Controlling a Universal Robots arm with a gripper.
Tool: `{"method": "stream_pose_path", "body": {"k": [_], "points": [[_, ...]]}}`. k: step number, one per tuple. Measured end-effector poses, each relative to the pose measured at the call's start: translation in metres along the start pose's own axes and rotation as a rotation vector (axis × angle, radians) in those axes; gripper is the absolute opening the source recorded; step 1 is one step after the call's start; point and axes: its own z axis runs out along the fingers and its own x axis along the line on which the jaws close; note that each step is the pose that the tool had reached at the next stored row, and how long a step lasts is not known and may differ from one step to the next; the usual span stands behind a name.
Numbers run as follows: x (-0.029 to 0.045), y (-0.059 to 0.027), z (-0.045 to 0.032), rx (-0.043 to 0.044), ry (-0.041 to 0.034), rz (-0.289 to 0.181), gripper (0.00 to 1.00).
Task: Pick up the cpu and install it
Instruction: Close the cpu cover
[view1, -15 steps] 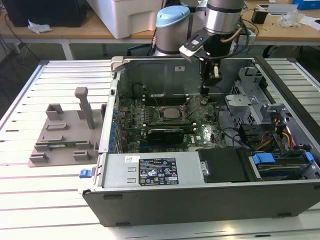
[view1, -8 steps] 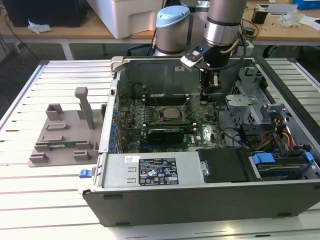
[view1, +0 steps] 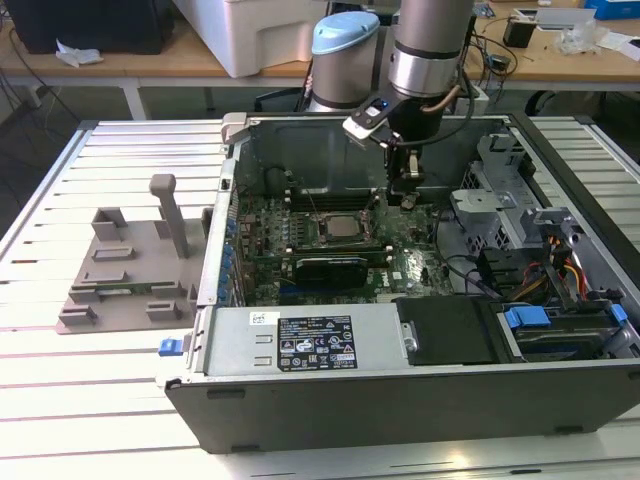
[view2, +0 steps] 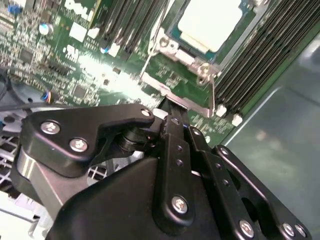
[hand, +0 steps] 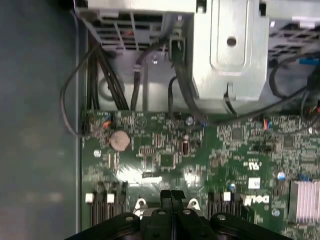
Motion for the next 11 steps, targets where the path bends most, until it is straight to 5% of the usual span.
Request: {"method": "stream_pose_path", "body": {"k": [5, 11], "points": [[0.0002, -0.0132, 0.0005, 0.0, 0.0015, 0.0, 0.11], [0.0003, -0.0192, 0.0007, 0.0, 0.0014, 0.0, 0.11]]}}
